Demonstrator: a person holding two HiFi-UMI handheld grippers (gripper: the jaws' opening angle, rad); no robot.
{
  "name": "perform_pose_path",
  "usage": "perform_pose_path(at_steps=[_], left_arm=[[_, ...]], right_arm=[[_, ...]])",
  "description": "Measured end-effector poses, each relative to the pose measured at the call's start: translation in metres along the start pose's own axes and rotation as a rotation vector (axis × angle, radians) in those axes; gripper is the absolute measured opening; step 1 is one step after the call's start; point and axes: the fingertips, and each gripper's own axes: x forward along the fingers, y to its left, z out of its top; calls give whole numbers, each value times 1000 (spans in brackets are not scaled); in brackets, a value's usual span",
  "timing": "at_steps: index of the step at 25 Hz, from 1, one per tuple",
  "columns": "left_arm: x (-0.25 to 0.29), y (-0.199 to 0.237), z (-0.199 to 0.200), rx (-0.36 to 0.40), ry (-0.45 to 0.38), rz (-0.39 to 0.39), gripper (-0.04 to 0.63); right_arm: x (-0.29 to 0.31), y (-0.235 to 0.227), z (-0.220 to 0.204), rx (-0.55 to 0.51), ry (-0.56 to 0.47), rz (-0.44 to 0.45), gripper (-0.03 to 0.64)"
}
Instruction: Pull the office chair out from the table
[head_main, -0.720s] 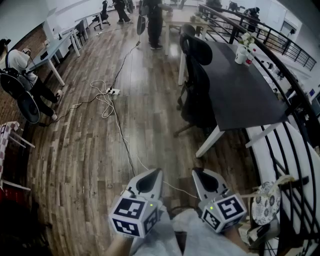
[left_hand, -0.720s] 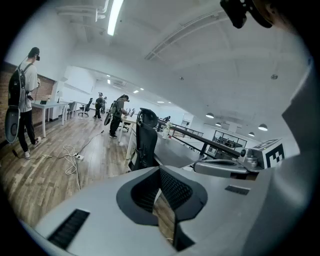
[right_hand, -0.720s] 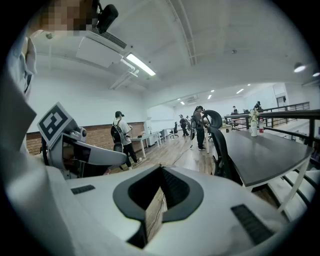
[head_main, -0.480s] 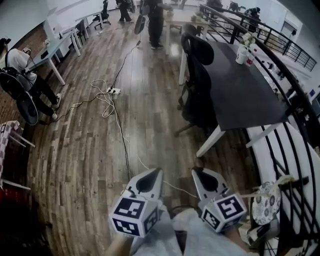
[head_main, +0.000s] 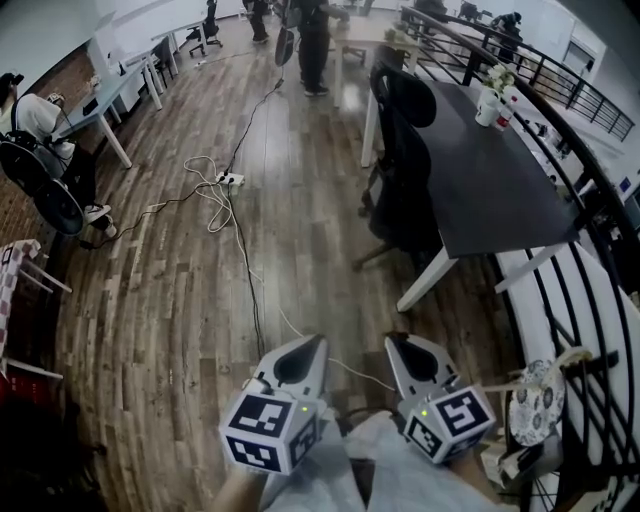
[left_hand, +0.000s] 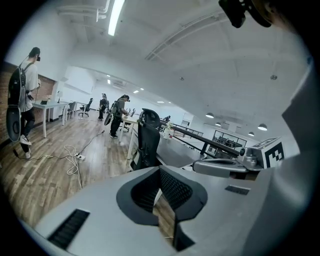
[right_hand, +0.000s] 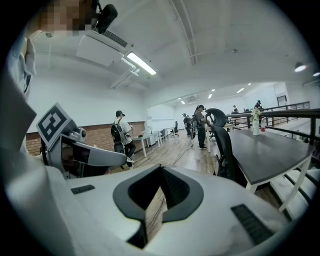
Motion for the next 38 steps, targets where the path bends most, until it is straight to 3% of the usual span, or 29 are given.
perform_pose_path(at_steps=[8, 17, 27, 38], left_arm=[[-15, 28, -8, -29, 2, 53, 9], [-17, 52, -2, -45, -28, 141, 9], [19, 98, 37, -92, -79, 264, 9], [97, 155, 107, -129, -102, 359, 11]], right_arm=[[12, 13, -7, -3, 15, 8, 3], [43, 14, 0, -27, 28, 89, 3], [119, -4, 32, -68, 24, 229, 3], [224, -62, 95, -139, 21, 310, 3]])
